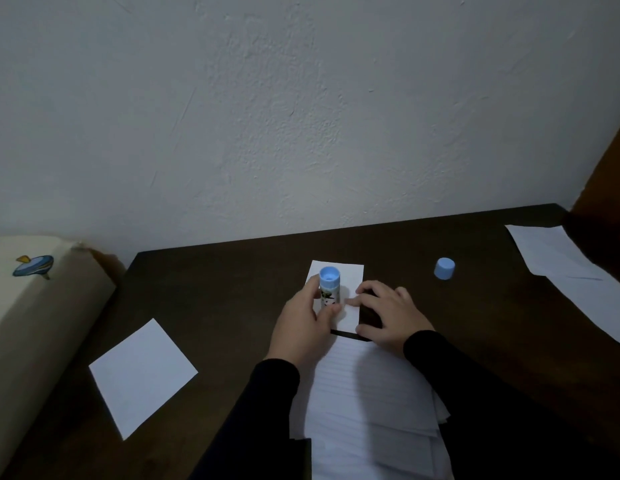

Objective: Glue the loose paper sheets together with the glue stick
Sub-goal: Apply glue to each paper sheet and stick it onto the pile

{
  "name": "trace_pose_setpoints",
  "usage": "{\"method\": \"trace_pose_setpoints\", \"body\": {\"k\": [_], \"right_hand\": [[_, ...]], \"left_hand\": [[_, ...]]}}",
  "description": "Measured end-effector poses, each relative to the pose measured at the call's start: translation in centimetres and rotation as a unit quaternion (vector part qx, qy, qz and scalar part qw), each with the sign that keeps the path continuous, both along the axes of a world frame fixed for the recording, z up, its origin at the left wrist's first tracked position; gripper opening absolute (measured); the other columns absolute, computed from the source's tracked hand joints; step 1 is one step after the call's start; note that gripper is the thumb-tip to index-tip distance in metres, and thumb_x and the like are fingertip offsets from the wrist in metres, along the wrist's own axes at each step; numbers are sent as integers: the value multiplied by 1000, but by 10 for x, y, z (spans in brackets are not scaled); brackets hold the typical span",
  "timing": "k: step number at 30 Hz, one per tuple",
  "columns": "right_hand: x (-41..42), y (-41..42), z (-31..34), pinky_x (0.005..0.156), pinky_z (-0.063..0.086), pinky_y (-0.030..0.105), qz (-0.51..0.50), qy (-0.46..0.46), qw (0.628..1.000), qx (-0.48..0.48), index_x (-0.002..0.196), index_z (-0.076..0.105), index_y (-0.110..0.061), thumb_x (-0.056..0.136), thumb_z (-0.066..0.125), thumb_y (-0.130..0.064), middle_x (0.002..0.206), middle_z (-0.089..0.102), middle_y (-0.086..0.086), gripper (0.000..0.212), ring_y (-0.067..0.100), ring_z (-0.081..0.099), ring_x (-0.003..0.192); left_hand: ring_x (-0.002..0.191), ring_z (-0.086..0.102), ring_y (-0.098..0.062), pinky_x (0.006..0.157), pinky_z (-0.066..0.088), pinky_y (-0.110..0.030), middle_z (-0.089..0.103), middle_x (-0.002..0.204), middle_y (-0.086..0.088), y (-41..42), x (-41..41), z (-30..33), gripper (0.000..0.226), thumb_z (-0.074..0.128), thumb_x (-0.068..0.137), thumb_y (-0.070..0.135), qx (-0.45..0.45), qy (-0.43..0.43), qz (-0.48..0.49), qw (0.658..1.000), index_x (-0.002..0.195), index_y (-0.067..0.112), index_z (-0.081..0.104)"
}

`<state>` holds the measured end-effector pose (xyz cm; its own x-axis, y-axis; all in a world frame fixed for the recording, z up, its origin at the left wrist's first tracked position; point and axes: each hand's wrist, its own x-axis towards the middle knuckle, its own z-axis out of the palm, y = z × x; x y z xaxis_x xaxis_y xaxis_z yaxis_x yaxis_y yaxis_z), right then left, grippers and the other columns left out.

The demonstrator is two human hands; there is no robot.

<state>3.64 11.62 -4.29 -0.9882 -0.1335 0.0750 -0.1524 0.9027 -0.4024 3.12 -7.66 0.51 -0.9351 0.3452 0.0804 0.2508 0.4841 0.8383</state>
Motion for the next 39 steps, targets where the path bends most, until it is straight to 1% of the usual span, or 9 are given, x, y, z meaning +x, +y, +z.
{"method": "trace_pose_setpoints", "body": {"k": [5,11,15,20,23,25,31,34,39], "right_hand": [[1,-2,-1,105,18,34,3,1,1000,8,133,51,-33,84,56,-44,138,35,-10,51,7,25,135],[0,-3,0,114,5,48,5,-34,999,18,134,47,-35,87,55,-40,158,17,-8,48,13,3,146],[0,-5,1,114,4,48,-8,-27,999,22,135,45,-37,87,54,-39,158,19,-7,48,14,6,146],[1,-6,1,113,7,45,-14,-15,1000,21,133,46,-39,84,53,-46,153,27,-8,50,15,9,145],[3,-5,2,107,13,38,-19,-1,999,33,138,40,-42,81,38,-61,136,35,-9,60,12,21,135],[4,-5,1,102,14,32,-16,21,999,38,145,28,-42,85,33,-58,130,35,-9,62,11,25,130],[-3,-8,0,117,3,47,-49,-36,997,43,150,19,-38,96,39,-38,159,13,-8,58,13,-2,147],[-1,-7,-1,116,10,43,-64,-15,997,44,146,33,-35,95,42,-39,155,25,-6,52,12,12,145],[5,-7,2,102,23,33,-67,33,996,56,135,48,-34,92,42,-51,122,39,-6,46,11,32,122]], "left_hand": [[91,51,8,72,40,-17,55,97,25,-12,-11,-2,30,59,94,26,-10,-17,40,999,114,44,47],[92,53,1,77,45,-26,57,97,19,-23,-20,-4,22,61,92,24,-14,-24,83,996,108,36,51],[96,52,1,84,45,-26,54,101,23,-30,-20,-8,29,60,93,26,35,-27,112,993,116,37,48],[109,50,-8,89,44,-30,54,116,10,-36,-22,-4,36,59,94,25,114,-23,211,970,127,26,46],[110,51,-8,90,46,-31,55,116,11,-35,-23,-8,34,60,93,26,102,-18,218,971,124,27,47],[110,53,-8,92,49,-34,57,113,12,-34,-22,-12,30,61,92,27,85,-14,203,975,119,28,49],[106,54,-6,89,49,-33,58,111,15,-29,-21,-14,29,61,92,30,51,6,167,985,118,30,49],[104,53,-6,86,49,-32,55,105,18,-31,-21,-13,26,60,92,31,58,4,170,984,114,34,47],[101,52,-5,85,47,-30,52,101,20,-32,-22,-10,26,60,93,30,73,0,174,982,111,37,44]]}}
